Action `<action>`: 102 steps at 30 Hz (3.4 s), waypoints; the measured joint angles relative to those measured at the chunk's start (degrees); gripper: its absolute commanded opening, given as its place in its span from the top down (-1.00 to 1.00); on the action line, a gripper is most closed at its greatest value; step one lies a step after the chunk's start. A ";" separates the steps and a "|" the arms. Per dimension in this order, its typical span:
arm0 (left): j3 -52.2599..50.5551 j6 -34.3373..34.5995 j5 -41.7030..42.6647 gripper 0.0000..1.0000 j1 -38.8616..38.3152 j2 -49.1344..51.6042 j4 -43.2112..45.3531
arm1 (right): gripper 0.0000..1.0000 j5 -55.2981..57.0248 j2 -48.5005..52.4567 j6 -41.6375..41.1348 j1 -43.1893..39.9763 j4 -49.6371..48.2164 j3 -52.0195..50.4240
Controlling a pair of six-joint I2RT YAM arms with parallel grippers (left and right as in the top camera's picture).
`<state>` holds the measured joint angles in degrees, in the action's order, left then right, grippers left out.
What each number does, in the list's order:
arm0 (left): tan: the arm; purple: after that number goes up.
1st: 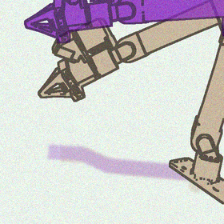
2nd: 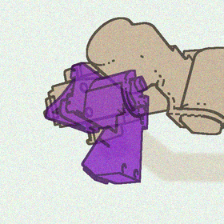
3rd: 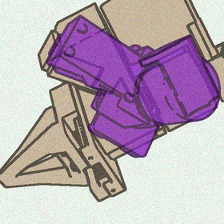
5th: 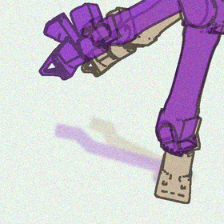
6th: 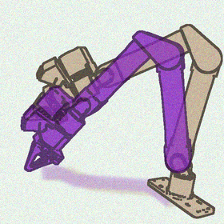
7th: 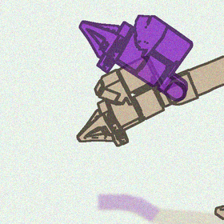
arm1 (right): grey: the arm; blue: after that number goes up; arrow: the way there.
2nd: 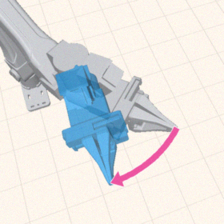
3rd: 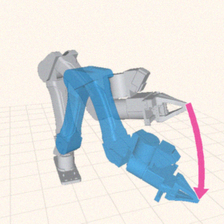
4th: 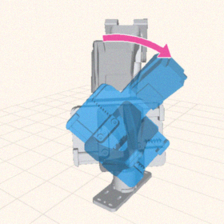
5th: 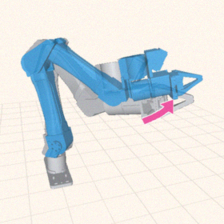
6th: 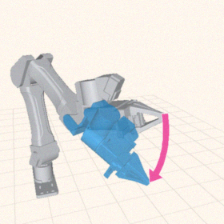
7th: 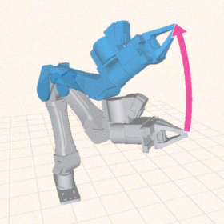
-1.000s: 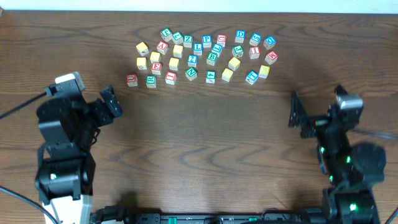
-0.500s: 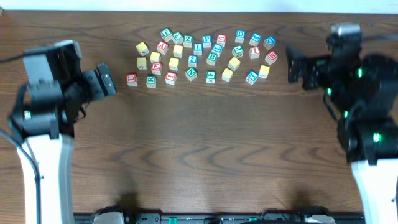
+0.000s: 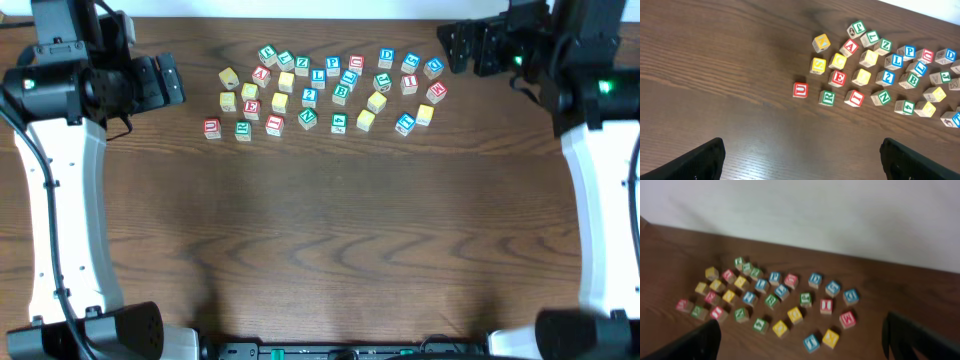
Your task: Spell out NEURIPS
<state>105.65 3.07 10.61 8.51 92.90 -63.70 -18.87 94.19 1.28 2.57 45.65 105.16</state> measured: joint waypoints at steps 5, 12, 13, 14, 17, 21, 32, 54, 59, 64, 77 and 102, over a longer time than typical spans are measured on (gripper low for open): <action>0.15 -0.13 0.04 -0.95 0.00 0.24 -0.20 | -0.99 -1.11 6.19 0.48 -0.52 4.37 2.10; 0.15 -0.13 0.04 -0.95 0.00 0.24 -0.22 | -0.99 -1.29 10.86 0.85 -0.52 6.38 2.10; 0.15 -0.13 0.04 -0.95 0.00 0.24 -0.22 | -0.99 -1.31 11.04 0.87 -0.52 6.47 2.10; 0.15 -0.13 0.04 -0.95 0.00 0.24 -0.15 | -0.99 -1.31 11.08 0.90 -0.52 6.47 2.10; 0.15 -0.13 0.04 -0.95 0.00 0.24 -0.15 | -0.99 -1.46 11.08 0.87 -0.52 6.47 2.14; 0.15 -0.13 0.04 -0.95 -0.07 0.24 -0.22 | -0.98 -1.84 11.08 0.87 -0.52 7.56 2.14; 0.15 0.83 -0.22 -0.96 -5.84 2.36 -0.66 | -0.98 -2.01 11.08 0.87 -0.52 9.40 2.14; 0.17 2.91 -0.44 -0.96 -10.56 13.64 1.33 | -0.99 -2.08 11.08 0.87 -0.52 9.42 2.14; 0.17 2.91 -0.46 -0.96 -10.56 13.73 3.23 | -0.99 -2.14 11.08 0.87 -0.52 9.42 2.14; 0.17 2.91 -0.46 -0.96 -10.56 13.73 5.79 | -0.98 -2.14 11.08 0.87 -0.52 9.42 2.14; 0.17 2.93 -0.44 -0.96 -10.56 16.55 10.19 | -0.98 -2.14 11.08 0.87 -0.52 9.42 2.14; 0.17 5.73 -0.48 -0.93 -10.80 24.09 11.08 | -0.99 -2.16 11.08 0.87 -0.52 9.42 2.14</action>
<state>105.82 8.80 10.13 -2.28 116.99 -52.62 -21.04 105.27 2.15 2.04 55.07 107.31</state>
